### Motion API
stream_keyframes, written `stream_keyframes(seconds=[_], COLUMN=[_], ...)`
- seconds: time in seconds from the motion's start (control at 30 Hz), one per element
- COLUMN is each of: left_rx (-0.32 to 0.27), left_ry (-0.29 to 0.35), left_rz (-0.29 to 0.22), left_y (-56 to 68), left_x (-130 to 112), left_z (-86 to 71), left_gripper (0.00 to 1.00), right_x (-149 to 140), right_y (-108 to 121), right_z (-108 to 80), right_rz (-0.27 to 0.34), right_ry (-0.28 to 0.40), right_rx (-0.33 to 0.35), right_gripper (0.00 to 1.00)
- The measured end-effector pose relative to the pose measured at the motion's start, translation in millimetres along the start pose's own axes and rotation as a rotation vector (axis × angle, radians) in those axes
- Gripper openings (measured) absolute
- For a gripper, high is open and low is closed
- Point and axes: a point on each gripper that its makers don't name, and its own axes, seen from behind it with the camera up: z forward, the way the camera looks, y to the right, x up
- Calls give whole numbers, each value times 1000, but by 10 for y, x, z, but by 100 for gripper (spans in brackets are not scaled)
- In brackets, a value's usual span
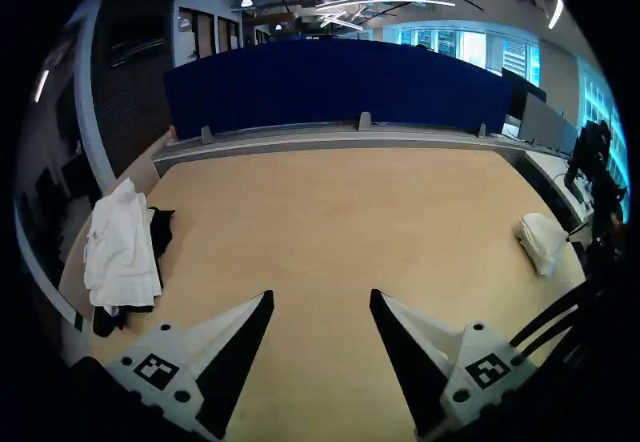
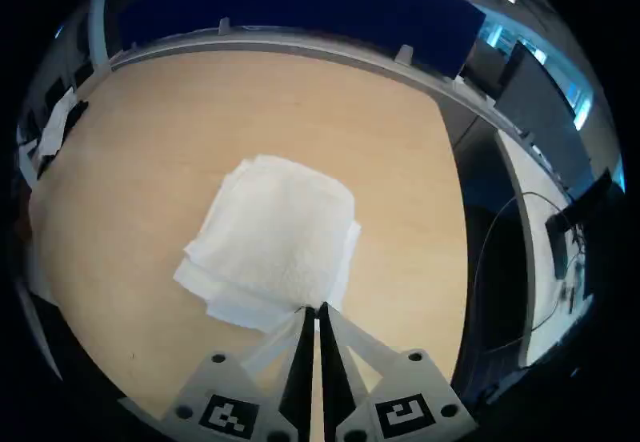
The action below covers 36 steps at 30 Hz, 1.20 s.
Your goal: Fold towel
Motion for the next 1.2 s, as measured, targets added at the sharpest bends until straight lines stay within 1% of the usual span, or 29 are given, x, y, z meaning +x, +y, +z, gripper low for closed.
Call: stream_keyframes(seconds=[0.17,0.37,0.57,0.87,1.03,1.17,1.2], left_rx=[3,6,5,5,3,3,3], left_ry=[-2,-3,2,3,5,6,7], left_rz=[2,19,15,21,20,16,16], left_y=[4,11,23,53,65,61,62], left_x=[-17,-29,-4,-2,13,18,19], left_z=[-8,-25,-36,-31,-30,-31,-34], left_gripper=[89,89,89,89,89,89,89], right_x=[-132,-273,-336,-413,-406,-394,-391], right_y=[10,28,45,58,66,63,67], right_z=[128,261,344,427,414,394,383], right_rz=[31,66,100,118,114,119,122], right_ry=[-26,-57,-68,-93,-92,-82,-78], right_rx=[-18,-42,-55,-69,-77,-83,-85], right_gripper=[4,4,4,4,5,9,12])
